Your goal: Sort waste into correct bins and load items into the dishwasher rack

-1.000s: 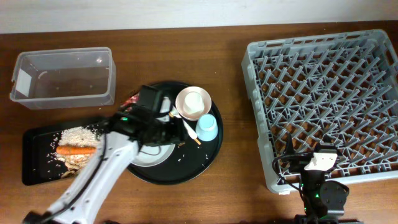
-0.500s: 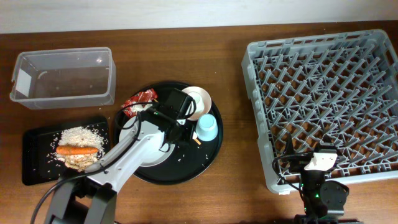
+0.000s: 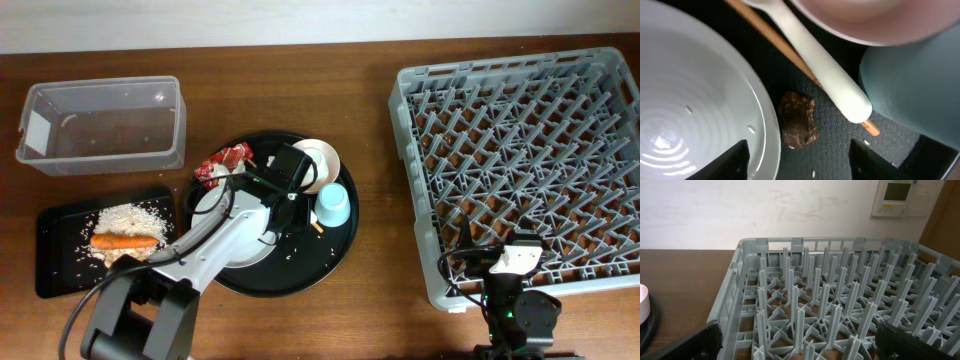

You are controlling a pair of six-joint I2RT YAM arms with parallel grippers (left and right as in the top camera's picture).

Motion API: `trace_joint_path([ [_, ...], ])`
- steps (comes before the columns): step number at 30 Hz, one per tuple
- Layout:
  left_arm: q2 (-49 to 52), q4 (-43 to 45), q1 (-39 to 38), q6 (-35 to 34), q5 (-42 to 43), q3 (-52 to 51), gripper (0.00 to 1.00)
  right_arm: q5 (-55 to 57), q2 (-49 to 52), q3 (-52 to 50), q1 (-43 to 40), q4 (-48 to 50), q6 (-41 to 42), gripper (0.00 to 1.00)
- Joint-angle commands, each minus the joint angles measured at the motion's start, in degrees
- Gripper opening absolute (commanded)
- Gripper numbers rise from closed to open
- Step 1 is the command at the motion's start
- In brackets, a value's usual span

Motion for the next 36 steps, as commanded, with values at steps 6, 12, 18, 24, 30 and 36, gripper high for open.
trace_joint_path([
  [6,0.5,-0.1,-0.3,-11.8,5.2,0.4,0.63,0.7,-0.2,-0.4,-0.4,-0.3,-0.3,0.99],
  [12,0.5,-0.2,-0.5,-12.2,5.6,0.4,0.63,0.7,-0.2,-0.4,-0.4,-0.3,-0.3,0.99],
  [18,0.5,-2.9,-0.6,-12.1,5.6,-0.2,0.63,0.7,-0.2,-0.4,-0.4,-0.3,-0.3,0.99],
  [24,0.6,-4.2,-0.6,-11.2,3.2,-0.3,0.63,0.7,-0.2,-0.4,-0.4,-0.3,-0.3,0.99],
  [30,0.6,-4.2,-0.6,-10.6,0.0,-0.3,0.63,0.7,-0.2,-0.4,-0.4,-0.3,-0.3,0.99],
  [36,-4.8,-7.2,-0.6,-8.2,-1.1,1.1,0.64,0.7,-0.2,-0.4,-0.4,-0.3,-0.3,0.99],
])
